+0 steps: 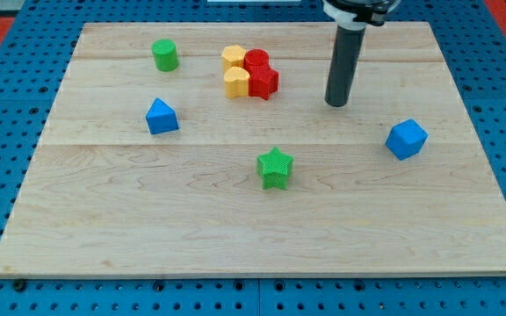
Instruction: Slide blue cube a bit down
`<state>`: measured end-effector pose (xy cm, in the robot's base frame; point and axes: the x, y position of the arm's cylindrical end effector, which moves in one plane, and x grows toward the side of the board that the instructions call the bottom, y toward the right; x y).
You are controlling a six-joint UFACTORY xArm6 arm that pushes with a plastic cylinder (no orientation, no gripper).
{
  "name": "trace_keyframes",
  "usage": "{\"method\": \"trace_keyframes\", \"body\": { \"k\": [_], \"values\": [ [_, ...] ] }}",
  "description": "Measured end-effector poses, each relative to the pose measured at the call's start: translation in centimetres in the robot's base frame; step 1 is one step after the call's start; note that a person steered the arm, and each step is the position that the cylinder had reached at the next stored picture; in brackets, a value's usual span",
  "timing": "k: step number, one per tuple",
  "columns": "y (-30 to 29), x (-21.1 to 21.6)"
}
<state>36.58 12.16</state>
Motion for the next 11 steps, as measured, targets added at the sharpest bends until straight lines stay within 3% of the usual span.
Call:
{"method": "trace_keyframes", "body": {
  "k": [2, 4, 7, 9, 11],
  "values": [
    [0.6, -0.4],
    [9.3, -1.8],
    [9.8, 3.5],
    [4.9, 5.9],
    [9.7, 5.2]
  ]
}}
